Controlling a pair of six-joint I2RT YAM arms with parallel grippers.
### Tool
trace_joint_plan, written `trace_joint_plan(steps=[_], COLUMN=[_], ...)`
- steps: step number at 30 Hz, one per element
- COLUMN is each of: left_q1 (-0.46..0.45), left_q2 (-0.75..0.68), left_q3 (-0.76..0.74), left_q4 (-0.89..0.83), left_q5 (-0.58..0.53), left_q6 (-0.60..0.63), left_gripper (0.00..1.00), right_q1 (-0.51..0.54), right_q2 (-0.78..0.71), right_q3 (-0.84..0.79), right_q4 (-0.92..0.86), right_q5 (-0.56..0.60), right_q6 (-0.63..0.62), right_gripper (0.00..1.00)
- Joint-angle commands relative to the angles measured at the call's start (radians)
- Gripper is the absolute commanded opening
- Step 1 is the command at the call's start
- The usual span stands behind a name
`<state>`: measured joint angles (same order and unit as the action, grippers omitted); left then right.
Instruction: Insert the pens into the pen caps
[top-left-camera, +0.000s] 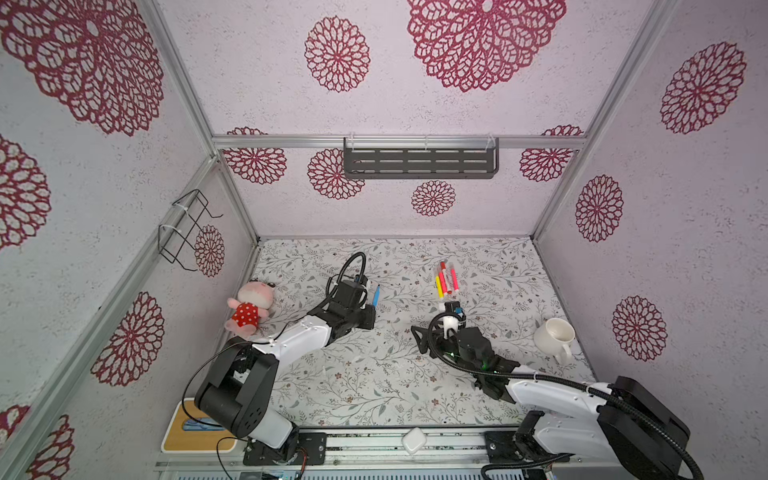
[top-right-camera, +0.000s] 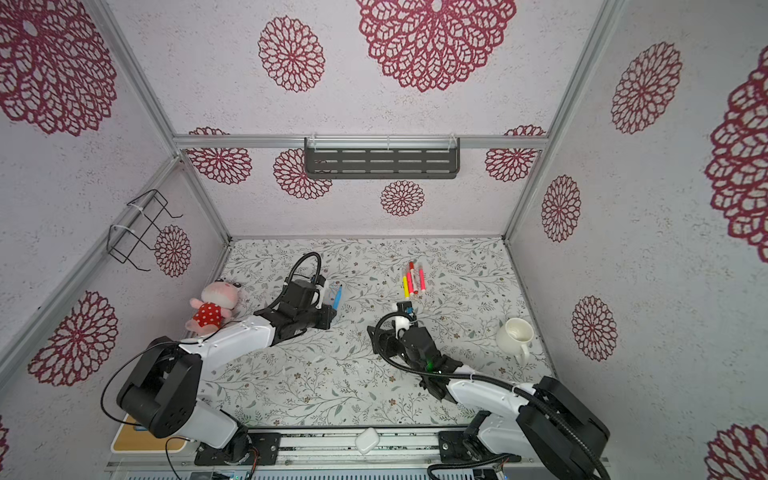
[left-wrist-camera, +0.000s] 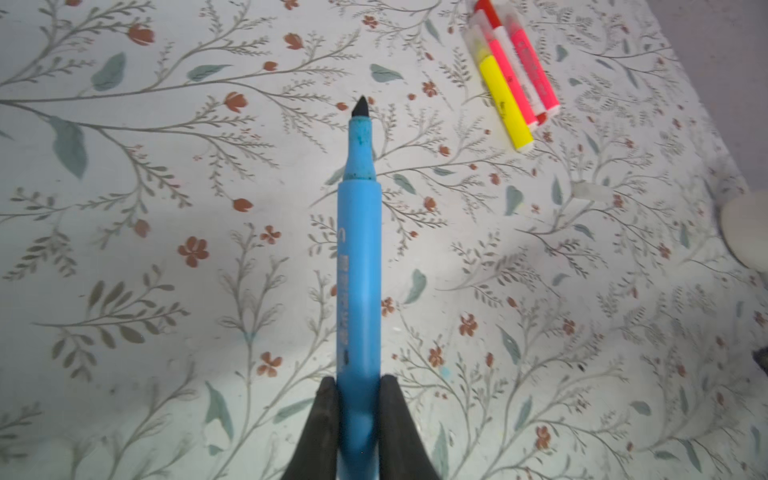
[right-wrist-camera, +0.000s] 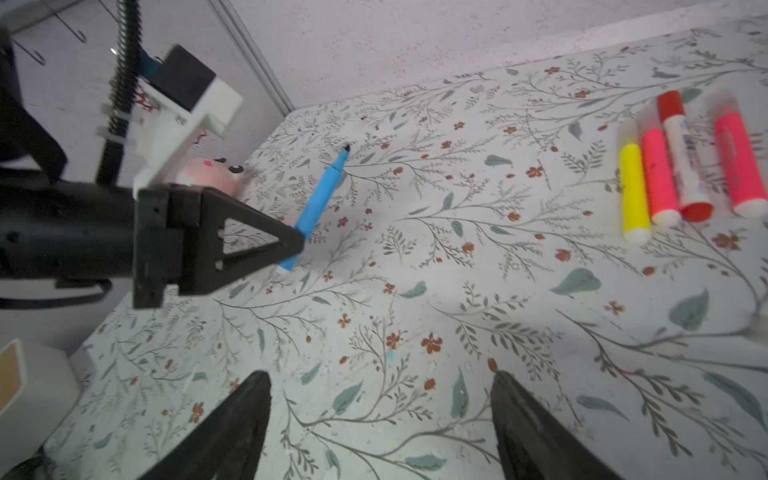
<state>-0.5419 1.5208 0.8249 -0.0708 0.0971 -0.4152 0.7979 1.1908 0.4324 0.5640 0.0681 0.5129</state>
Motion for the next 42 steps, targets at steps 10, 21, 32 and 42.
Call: trace_joint_plan(steps=[10, 21, 32, 42], left_q1=[-0.159, -0.21, -0.251, -0.268], left_q2=[-0.165, -0.2, -0.194, -0.182], left_q3=[-0.11, -0.138, -0.132, -0.134], left_q4=[0.229, 0.235, 0.261, 0.27], left_q5=[-0.014, -0.038, -0.045, -0.027], left_q6=[-0.116, -0.123, -0.131, -0.129], left_gripper=[0.1, 0.1, 0.1, 0.09], right_q1=[-0.133, -0.162, -0.169, -0.181], right_q2=[0.156, 0.255, 0.301, 0.289], right_q3=[0.105, 0.134, 0.178, 0.156], right_q4=[0.215, 0.418, 0.407, 0.417], right_q5=[-0.458, -0.544, -0.551, -0.547], right_q6=[0.21, 0.325, 0.322, 0.32], right_gripper=[0.71, 0.6, 0.53, 0.2])
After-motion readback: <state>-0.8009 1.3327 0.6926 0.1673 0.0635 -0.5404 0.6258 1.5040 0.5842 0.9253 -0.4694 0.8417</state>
